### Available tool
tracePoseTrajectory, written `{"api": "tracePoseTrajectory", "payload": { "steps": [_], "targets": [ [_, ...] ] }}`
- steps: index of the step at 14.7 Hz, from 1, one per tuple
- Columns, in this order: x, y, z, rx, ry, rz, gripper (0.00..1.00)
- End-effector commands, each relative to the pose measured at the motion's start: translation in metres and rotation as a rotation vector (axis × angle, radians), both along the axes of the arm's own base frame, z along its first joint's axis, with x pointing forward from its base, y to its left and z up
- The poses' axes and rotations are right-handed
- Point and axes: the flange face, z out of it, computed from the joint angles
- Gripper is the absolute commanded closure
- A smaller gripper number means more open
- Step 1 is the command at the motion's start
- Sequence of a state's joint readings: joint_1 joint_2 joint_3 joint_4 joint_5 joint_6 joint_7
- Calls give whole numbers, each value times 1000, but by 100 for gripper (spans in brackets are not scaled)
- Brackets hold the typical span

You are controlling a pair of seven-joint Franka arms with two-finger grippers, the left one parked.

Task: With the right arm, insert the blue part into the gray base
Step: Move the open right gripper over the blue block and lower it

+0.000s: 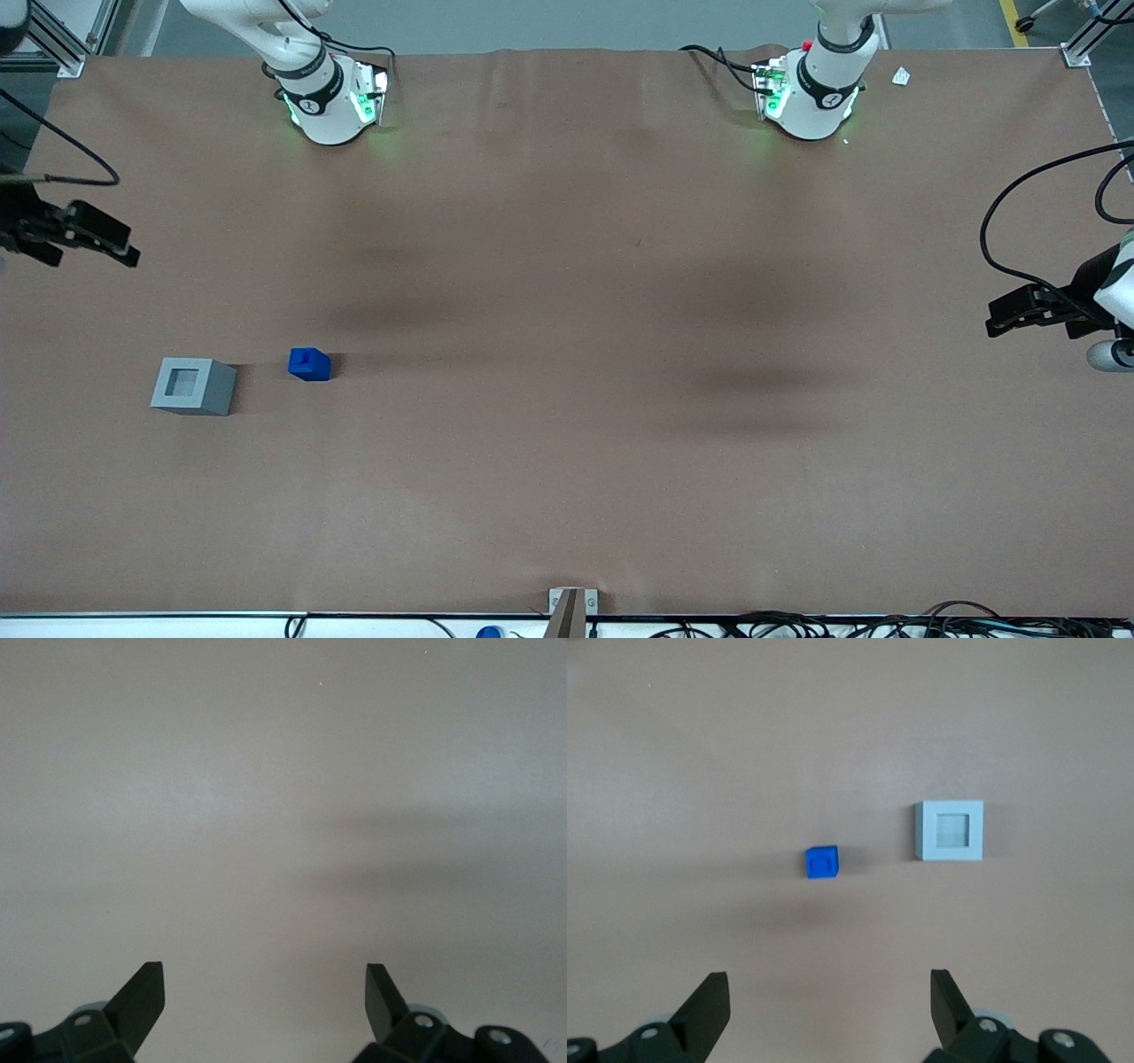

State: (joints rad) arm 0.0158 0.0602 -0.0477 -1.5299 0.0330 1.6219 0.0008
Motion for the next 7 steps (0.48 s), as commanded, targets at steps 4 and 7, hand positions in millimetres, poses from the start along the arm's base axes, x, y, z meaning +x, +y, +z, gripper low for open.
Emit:
{"api": "tracePoseTrajectory", "payload": {
  "steps": [4, 7],
  "targets": [
    [45, 24, -82, 8, 38, 35, 0],
    [49, 30, -137, 7, 20, 35, 0]
  ]
}}
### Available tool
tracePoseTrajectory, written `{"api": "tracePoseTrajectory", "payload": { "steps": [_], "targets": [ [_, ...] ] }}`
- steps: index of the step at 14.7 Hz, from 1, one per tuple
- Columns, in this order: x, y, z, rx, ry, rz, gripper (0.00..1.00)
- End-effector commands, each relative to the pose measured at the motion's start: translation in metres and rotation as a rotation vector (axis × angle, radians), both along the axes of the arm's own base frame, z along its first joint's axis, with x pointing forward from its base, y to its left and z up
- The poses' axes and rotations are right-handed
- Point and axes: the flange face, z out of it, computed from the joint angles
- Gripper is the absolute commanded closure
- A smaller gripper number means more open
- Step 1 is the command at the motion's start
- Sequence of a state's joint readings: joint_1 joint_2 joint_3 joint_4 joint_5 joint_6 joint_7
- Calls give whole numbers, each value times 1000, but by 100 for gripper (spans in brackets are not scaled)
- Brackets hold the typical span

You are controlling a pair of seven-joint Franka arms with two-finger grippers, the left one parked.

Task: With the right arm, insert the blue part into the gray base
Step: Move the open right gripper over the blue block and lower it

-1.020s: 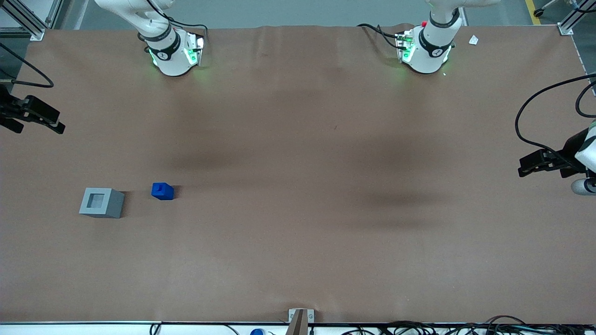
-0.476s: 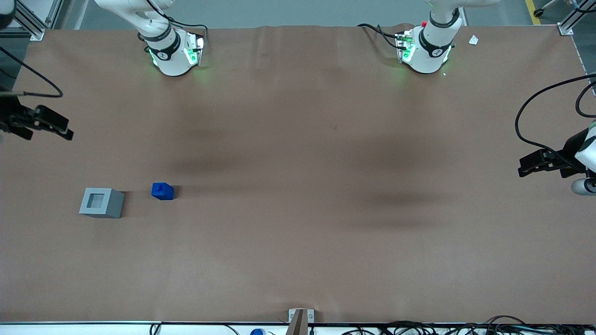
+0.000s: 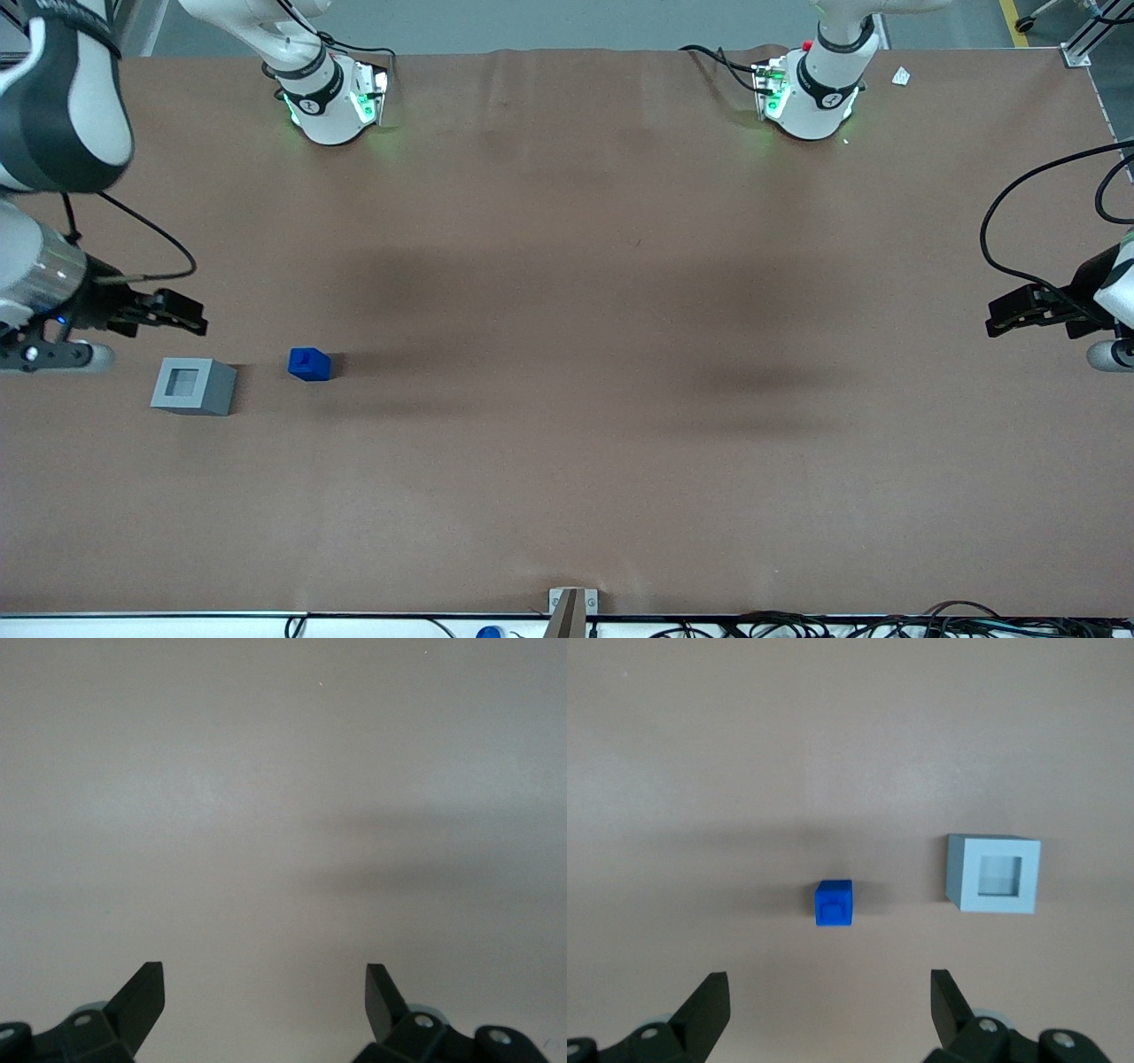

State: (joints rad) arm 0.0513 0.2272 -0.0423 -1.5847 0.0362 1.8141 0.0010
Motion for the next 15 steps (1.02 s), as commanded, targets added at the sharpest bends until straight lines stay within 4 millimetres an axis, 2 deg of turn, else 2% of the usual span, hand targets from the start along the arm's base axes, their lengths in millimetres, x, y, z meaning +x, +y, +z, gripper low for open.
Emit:
{"api": "tracePoseTrajectory", "payload": {
  "steps": [1, 4, 10, 12, 15],
  "targets": [
    [-6, 14, -43, 11, -23, 13, 0],
    [-7, 20, -89, 9, -20, 13, 0],
    [-25, 31, -162, 13, -47, 20, 0],
    [-32, 34, -191, 10, -63, 22, 3],
    [-34, 34, -227, 4, -22, 24, 3]
  ]
}}
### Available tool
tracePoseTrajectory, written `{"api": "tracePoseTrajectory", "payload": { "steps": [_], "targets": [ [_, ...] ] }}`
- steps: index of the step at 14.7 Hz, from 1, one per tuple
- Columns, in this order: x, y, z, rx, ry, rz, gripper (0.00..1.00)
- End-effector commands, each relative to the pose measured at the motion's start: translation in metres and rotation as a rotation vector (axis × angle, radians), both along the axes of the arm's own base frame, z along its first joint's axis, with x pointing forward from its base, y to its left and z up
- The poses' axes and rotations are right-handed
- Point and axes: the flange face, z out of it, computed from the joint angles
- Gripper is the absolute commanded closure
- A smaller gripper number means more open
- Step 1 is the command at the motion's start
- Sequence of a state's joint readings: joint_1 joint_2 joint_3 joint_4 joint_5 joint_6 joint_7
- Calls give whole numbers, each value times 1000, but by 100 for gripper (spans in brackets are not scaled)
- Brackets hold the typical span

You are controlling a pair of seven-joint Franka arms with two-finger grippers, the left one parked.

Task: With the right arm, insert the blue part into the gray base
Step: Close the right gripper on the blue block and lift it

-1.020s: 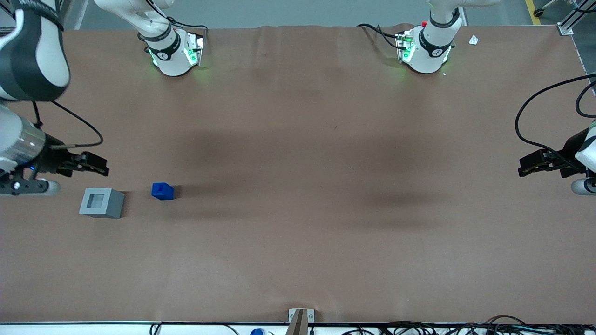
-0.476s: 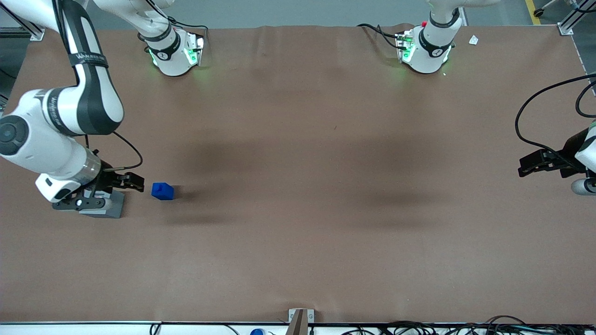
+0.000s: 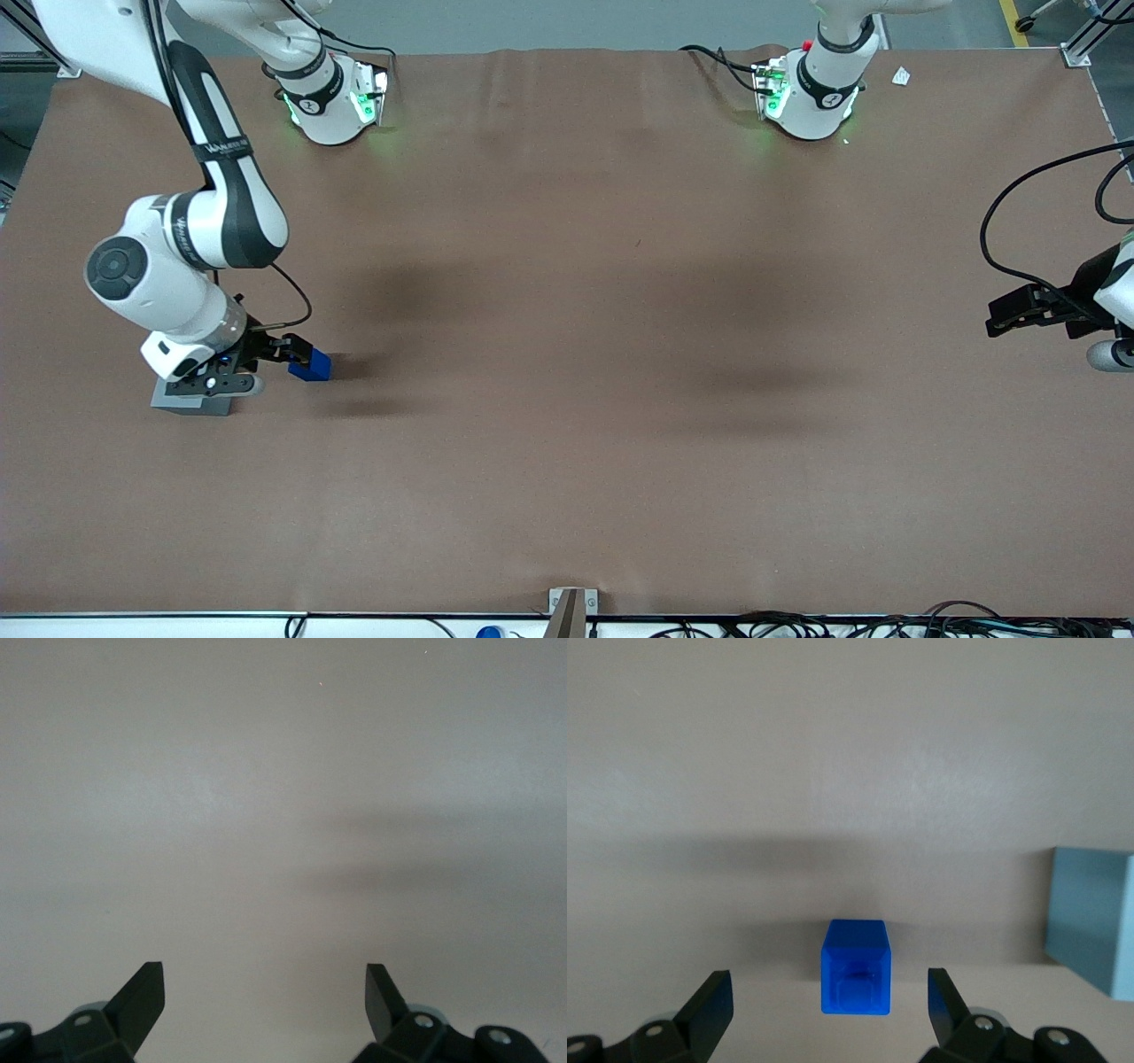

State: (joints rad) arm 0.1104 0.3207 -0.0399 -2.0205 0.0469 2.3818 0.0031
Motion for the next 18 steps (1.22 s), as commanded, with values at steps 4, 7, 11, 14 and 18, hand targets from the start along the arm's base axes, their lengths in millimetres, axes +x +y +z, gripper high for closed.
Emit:
{"api": "tracePoseTrajectory", "payload": {
  "steps": [4, 7, 11, 14, 18],
  "targets": [
    [-5, 3, -48, 2, 39, -4, 5],
    [-6, 6, -57, 0, 47, 2, 11],
    [-7, 3, -65, -3, 60, 7, 27],
    [-10, 2, -70, -9, 67, 13, 31],
    [-13, -3, -76, -14, 75, 15, 50]
  ]
}}
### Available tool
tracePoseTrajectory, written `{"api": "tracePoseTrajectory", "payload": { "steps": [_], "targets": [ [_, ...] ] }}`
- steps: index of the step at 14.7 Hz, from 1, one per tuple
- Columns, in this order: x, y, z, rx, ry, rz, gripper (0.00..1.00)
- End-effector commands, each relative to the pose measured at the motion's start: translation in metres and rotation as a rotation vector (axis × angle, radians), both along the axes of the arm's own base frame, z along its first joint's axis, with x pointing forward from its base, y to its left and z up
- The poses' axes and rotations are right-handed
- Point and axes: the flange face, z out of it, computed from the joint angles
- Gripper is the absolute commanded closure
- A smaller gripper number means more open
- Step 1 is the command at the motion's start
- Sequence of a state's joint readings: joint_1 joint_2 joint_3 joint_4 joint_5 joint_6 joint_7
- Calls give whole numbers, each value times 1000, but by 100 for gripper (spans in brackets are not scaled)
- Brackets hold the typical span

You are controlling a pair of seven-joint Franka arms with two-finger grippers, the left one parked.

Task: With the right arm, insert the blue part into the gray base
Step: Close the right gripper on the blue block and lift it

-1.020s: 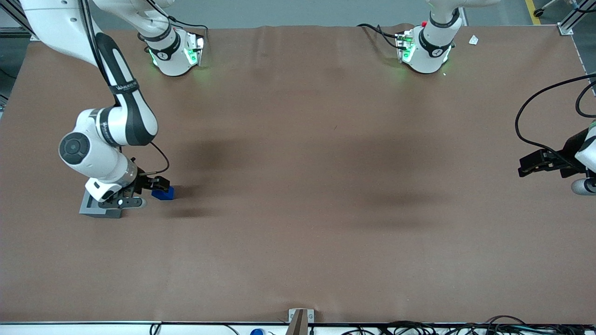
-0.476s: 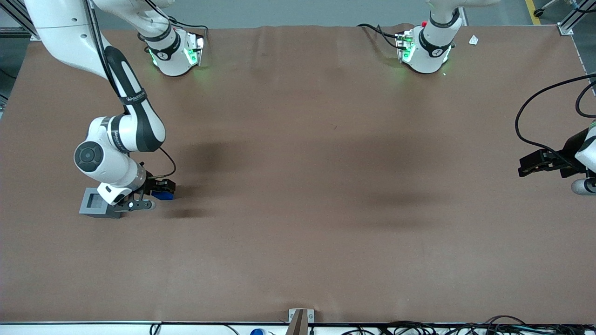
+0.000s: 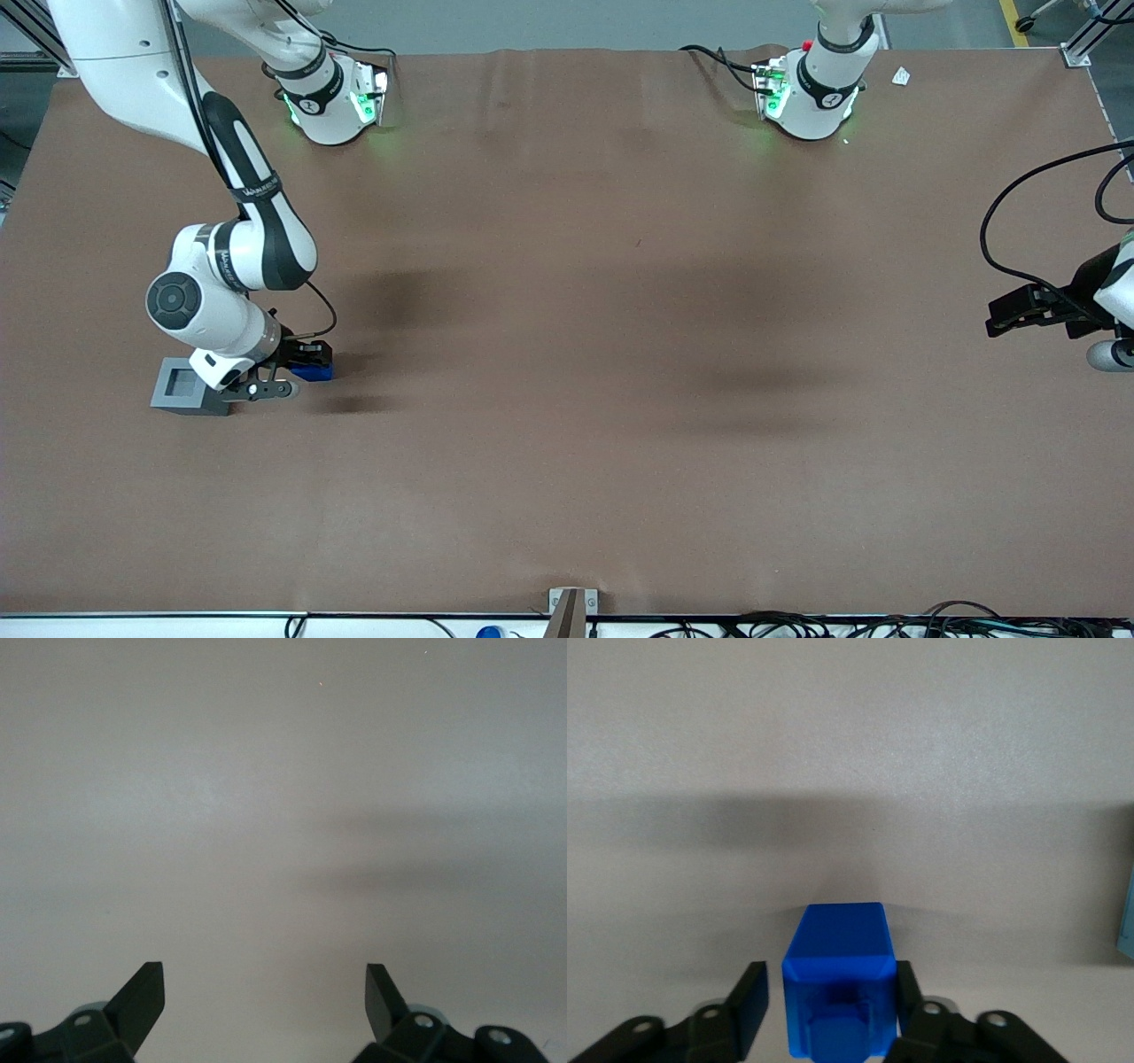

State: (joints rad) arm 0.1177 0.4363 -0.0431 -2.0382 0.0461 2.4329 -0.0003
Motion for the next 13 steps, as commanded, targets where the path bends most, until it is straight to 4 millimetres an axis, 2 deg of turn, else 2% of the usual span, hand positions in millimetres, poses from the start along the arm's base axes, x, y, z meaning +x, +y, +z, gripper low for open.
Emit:
{"api": "tracePoseTrajectory", "payload": {
  "steps": [1, 6, 8, 9, 10, 13],
  "targets": [
    [-4, -4, -4, -1, -8, 9, 56],
    [-2, -7, -1, -1, -14, 3, 96],
    [4, -23, 7, -2, -21, -18, 98],
    [8, -38, 15, 0, -34, -15, 98],
    [11, -59, 24, 5, -38, -35, 98],
    [27, -93, 61, 11, -2, -78, 98]
  ]
}}
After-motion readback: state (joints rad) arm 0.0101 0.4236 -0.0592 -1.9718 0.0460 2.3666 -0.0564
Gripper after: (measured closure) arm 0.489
